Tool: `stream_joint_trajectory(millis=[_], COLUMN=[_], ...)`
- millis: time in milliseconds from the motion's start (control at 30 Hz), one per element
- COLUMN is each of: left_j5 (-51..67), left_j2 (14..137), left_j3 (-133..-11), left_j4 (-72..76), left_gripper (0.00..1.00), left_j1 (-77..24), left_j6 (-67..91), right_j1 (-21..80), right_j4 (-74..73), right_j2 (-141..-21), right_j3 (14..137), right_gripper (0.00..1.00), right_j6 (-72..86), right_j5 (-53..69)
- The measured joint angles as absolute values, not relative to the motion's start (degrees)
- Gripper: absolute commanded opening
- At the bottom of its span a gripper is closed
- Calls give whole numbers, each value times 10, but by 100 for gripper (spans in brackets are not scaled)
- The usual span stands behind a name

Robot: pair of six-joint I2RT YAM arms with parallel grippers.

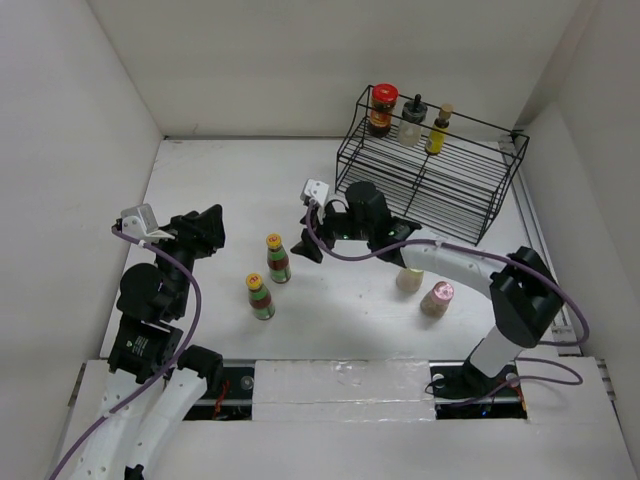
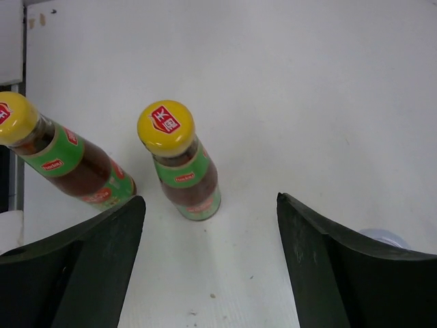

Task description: Organize the condiment bottles

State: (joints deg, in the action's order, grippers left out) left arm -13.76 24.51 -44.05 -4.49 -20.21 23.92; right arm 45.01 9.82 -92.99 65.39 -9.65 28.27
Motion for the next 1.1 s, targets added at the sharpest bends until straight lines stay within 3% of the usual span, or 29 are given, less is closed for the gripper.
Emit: stream_joint_trajectory(millis=[433, 567, 667, 700, 733, 833, 1100], left_j5=[-135, -135, -135, -135, -135, -135, -135], left_j2=[245, 245, 245, 245, 245, 245, 245], left_j3=[-441, -441, -441, -441, -441, -441, -441], left_j4=[-45, -45, -45, -45, -45, -45, -45], left_gripper=[57, 57, 57, 57, 57, 57, 57], left_j1=[-202, -202, -202, -202, -202, -202, -202], left_j6=[239, 239, 239, 239, 239, 239, 239], right_j1=[501, 500, 500, 500, 500, 500, 498], right_j4=[125, 157, 180, 187, 198, 216, 193], right_j2=[-1033, -1053, -1075, -1082, -1084, -1093, -1063], right_j3=[732, 743, 748, 748, 748, 750, 750], right_gripper=[81, 67, 47, 34, 30, 23, 18], right_j6=[-108, -103, -91, -85, -84, -67, -55], right_j5=[286, 285, 286, 288, 288, 289, 257])
